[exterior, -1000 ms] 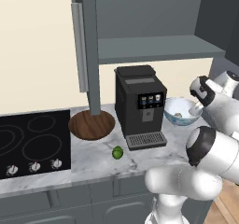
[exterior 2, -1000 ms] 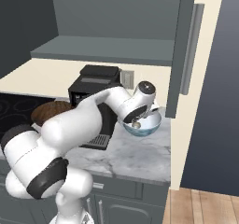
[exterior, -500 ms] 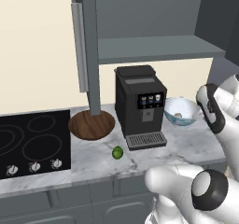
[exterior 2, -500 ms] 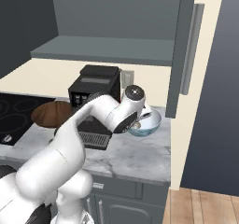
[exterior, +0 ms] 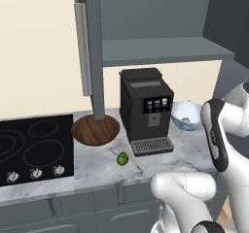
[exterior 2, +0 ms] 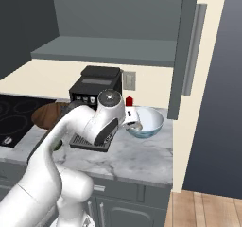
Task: Pick both bowls and place them on the counter. Then place the avocado in one bowl and place the mushroom in the other bowl.
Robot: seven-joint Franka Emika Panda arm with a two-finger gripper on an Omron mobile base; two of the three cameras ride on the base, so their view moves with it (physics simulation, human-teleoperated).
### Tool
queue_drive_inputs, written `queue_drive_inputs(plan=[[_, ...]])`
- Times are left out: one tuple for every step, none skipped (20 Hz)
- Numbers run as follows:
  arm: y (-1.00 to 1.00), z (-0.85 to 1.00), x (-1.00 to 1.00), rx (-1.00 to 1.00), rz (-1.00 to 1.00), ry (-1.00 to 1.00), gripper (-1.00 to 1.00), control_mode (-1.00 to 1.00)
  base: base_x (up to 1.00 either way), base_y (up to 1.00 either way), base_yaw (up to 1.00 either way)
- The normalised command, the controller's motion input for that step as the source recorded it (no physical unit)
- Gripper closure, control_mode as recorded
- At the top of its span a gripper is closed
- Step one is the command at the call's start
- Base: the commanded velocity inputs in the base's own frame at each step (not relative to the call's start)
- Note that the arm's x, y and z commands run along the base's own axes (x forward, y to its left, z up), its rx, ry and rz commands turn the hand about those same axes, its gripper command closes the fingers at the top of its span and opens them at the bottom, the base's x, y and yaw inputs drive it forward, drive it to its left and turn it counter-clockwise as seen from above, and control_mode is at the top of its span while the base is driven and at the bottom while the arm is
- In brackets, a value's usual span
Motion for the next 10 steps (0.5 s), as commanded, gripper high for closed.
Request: queue_drive_inputs(plan=[[0.38, 0.07, -0.48, 0.00, -0.18, 0.00, -1.00, -1.00, 0.00, 0.00, 0.00], [0.36, 0.09, -0.48, 0.00, -0.19, 0.00, -1.00, -1.00, 0.00, 0.00, 0.00], [0.36, 0.09, -0.45, 0.00, -0.18, 0.00, -1.00, -1.00, 0.00, 0.00, 0.00], [0.36, 0.13, -0.40, 0.00, -0.17, 0.02, -1.00, -1.00, 0.00, 0.00, 0.00], [0.39, 0.13, -0.37, 0.00, -0.16, 0.04, -1.00, -1.00, 0.00, 0.00, 0.00], [0.40, 0.15, -0.35, 0.00, -0.13, 0.07, -1.00, -1.00, 0.00, 0.00, 0.00], [0.39, 0.17, -0.35, 0.01, -0.10, 0.07, -1.00, -1.00, 0.00, 0.00, 0.00], [0.38, 0.18, -0.37, 0.02, -0.09, 0.05, -1.00, -1.00, 0.00, 0.00, 0.00], [0.35, 0.20, -0.36, 0.03, -0.07, 0.06, -1.00, -1.00, 0.00, 0.00, 0.00], [0.32, 0.21, -0.36, 0.04, -0.07, 0.06, -1.00, -1.00, 0.00, 0.00, 0.00]])
